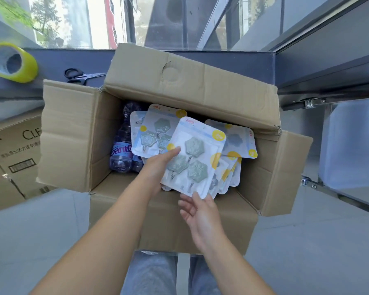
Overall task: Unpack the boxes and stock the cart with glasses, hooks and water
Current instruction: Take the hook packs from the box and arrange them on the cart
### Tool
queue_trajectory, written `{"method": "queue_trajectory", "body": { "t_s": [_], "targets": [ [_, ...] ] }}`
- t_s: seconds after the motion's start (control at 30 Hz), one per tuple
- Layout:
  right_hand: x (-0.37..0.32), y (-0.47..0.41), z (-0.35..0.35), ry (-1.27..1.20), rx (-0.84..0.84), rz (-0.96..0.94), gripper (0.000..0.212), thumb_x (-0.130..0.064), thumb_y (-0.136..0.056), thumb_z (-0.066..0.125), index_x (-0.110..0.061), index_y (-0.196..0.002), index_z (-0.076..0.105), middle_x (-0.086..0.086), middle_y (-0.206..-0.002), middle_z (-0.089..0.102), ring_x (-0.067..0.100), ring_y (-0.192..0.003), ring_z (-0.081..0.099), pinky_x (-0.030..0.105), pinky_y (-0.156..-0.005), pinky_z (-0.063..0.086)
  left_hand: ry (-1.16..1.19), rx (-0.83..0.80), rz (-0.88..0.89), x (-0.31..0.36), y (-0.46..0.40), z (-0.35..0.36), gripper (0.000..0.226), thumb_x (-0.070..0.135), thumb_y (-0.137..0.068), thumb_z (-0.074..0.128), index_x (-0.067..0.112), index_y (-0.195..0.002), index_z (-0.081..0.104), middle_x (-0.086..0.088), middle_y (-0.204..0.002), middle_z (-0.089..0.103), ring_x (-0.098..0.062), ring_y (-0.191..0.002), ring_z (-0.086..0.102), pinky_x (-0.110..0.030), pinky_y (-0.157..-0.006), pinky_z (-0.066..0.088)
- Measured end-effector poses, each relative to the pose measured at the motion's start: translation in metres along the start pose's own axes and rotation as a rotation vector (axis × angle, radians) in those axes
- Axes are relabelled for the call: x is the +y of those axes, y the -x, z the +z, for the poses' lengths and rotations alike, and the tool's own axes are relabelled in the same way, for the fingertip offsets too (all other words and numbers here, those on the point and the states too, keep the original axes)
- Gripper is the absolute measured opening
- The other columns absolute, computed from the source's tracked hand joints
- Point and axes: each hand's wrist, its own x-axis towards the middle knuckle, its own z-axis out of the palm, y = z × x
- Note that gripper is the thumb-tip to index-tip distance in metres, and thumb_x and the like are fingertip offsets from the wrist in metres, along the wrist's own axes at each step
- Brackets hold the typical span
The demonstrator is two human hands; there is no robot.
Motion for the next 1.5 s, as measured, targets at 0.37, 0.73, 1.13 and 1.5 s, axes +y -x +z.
{"method": "queue_trajectory", "body": {
  "t_s": [0.37,0.73,1.13,1.5],
  "targets": [
    [-0.017,-0.075,0.044,0.569,0.108,-0.143,0.013,-0.014,-0.089,0.051,-0.017,-0.077,0.051,-0.001,-0.080,0.051,0.014,-0.076,0.048,0.027,-0.076,0.042,0.096,0.182,0.152,0.005,-0.013,-0.109,0.006,0.006,-0.087,0.063,0.010,-0.091,0.066,-0.003,-0.079,0.073,-0.016,-0.064,0.070,-0.029,-0.062,0.058],
    [-0.018,-0.119,0.094,0.702,0.238,-0.244,0.026,-0.018,-0.091,0.055,-0.016,-0.069,0.040,0.001,-0.071,0.041,0.020,-0.060,0.039,0.025,-0.057,0.035,0.099,0.236,0.178,-0.010,-0.022,-0.130,0.005,0.008,-0.087,0.064,0.013,-0.088,0.065,-0.006,-0.086,0.070,-0.019,-0.070,0.067,-0.028,-0.062,0.058],
    [-0.030,-0.021,0.015,0.272,0.400,-0.468,0.022,-0.007,-0.089,0.044,-0.025,-0.077,0.051,-0.002,-0.080,0.056,0.014,-0.073,0.052,0.039,-0.074,0.048,0.139,0.190,0.285,0.001,0.023,-0.112,0.007,0.009,-0.089,0.061,0.014,-0.088,0.065,-0.003,-0.085,0.070,-0.017,-0.070,0.068,-0.034,-0.073,0.055],
    [-0.022,0.081,-0.065,0.073,-0.026,-0.464,0.024,-0.002,-0.096,0.044,-0.016,-0.077,0.052,0.006,-0.081,0.056,0.020,-0.077,0.049,0.030,-0.074,0.038,0.013,-0.213,0.378,-0.043,0.111,0.007,0.030,0.033,-0.097,0.044,0.014,-0.113,0.062,-0.006,-0.110,0.068,-0.016,-0.092,0.068,-0.031,-0.081,0.056]
  ]
}}
